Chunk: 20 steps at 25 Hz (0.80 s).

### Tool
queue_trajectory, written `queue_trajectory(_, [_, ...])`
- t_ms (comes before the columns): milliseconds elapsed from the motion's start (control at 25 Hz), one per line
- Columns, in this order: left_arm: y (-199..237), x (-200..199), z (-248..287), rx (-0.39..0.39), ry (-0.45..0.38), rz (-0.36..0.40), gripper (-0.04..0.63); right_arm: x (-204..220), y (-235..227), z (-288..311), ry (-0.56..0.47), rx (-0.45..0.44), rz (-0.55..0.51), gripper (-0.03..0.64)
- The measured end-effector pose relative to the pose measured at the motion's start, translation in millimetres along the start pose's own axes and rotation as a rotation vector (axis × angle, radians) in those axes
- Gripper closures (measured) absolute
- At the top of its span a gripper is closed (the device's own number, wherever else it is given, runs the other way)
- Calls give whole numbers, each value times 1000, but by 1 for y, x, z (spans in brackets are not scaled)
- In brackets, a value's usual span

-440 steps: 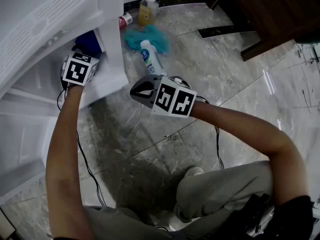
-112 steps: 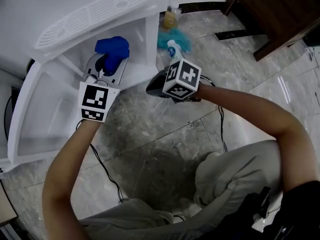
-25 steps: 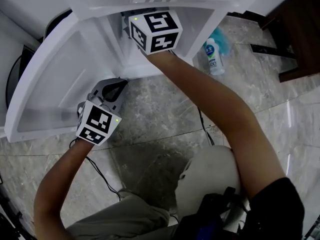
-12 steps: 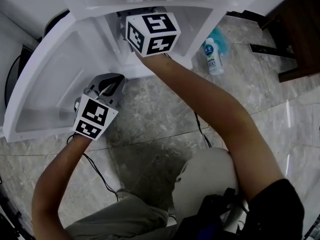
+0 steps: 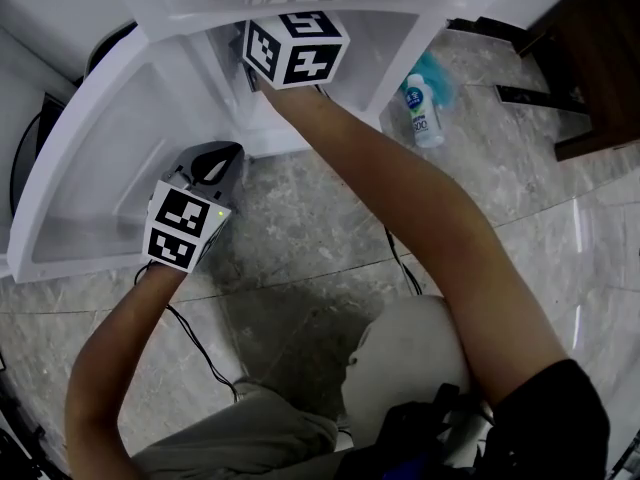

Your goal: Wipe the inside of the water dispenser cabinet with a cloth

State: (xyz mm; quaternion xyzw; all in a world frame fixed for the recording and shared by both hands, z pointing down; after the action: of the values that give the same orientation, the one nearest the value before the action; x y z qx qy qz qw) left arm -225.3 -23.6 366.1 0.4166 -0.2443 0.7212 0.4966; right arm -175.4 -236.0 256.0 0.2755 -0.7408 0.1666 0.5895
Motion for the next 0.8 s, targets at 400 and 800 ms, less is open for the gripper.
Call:
queue_trajectory(400, [0, -23, 4, -6, -61, -33, 589, -14, 9, -63, 218, -300, -41, 460])
queue_trajectory(800, [-12, -38, 7, 21, -82, 10, 589, -28, -1, -158, 517, -527, -128, 453])
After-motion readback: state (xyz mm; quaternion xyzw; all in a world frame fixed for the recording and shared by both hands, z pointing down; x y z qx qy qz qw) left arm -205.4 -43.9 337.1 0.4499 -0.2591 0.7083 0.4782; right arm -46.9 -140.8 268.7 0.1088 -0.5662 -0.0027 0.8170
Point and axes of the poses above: the fingertips, and each gripper's own axes: z forward along the fingers, y to its left, x out of its underside, the point moved 9 cm from there along -z, backward along the fingers, and after that the axes turned 15 degrees about -z, right-handed, at the moved point
